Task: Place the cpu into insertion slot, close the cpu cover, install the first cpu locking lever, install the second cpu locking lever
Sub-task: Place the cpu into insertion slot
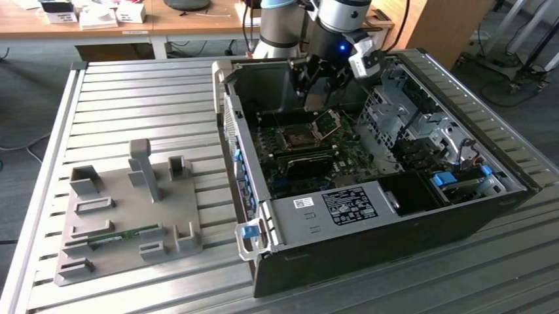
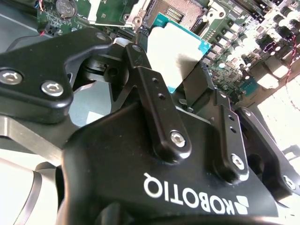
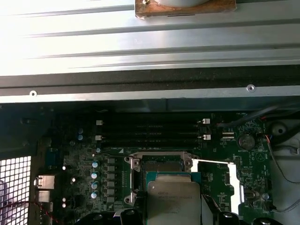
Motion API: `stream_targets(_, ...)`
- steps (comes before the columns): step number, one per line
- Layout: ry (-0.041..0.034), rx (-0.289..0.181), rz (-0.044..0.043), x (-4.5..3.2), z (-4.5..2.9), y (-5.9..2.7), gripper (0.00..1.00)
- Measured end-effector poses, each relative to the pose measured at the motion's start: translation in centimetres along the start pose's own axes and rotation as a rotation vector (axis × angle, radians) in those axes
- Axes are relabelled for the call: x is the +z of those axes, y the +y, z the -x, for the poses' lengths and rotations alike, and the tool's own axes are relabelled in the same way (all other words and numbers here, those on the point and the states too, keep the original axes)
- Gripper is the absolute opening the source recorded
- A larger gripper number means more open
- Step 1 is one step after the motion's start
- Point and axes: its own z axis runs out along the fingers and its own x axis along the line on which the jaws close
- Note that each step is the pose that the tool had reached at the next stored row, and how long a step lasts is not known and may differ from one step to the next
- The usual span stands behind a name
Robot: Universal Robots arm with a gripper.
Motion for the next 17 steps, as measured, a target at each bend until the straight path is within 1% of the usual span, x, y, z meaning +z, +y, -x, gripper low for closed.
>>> stream_targets(10, 0.0, 0.0, -0.0001, 1.26, 0.0, -0.11, 0.54)
stream_targets(17, 0.0001, 0.0, 0.0, 1.87, -0.38, -0.18, 0.54)
